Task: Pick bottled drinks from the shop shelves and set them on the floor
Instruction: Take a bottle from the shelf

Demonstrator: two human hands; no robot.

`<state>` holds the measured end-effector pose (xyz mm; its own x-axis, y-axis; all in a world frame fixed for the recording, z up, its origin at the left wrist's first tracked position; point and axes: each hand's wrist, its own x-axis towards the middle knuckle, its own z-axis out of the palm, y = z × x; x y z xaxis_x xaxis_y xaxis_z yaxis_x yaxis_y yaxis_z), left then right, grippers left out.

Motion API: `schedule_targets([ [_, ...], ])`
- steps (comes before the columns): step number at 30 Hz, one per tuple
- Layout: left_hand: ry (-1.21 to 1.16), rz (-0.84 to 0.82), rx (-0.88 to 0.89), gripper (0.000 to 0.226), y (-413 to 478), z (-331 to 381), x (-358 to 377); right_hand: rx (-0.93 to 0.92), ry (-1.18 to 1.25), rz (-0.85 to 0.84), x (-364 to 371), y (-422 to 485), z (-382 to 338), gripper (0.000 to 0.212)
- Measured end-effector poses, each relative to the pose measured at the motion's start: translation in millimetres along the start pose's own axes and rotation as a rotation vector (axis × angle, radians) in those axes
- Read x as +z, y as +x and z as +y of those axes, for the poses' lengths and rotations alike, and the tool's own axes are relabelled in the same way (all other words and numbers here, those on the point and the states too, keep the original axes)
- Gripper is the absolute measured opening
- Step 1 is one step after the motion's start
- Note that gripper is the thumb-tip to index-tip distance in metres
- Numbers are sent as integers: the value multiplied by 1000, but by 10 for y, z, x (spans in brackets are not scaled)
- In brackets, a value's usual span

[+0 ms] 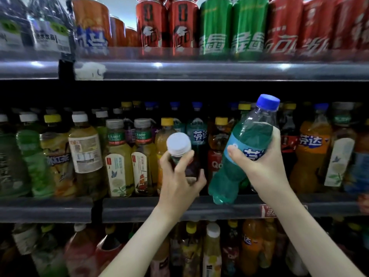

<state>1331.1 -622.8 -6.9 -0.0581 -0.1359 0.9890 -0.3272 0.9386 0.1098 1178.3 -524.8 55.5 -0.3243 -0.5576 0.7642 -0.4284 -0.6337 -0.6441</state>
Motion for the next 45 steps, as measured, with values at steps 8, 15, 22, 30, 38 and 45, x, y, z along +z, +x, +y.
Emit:
schedule_targets([
  [8,30,328,141,58,298,-47,-705,-101,24,-1,451,35,136,67],
  [15,-5,145,-25,59,303,-146,-968,-22,-156,22,899,57,323,76],
  [22,90,-59,-255,67,288,-216,-909,-148,-542,45,1128,178,271,92],
  [30,39,-76,-343,74,322,-149,-802,-185,-830,-30,1096,186,216,92],
  [38,91,-51,-324,78,317,-135,-730,-188,-1071,-135,1021,140,213,86],
  [45,82,-45,-406,77,322,-103,-818,-415,-731,-133,990,-108,185,64],
])
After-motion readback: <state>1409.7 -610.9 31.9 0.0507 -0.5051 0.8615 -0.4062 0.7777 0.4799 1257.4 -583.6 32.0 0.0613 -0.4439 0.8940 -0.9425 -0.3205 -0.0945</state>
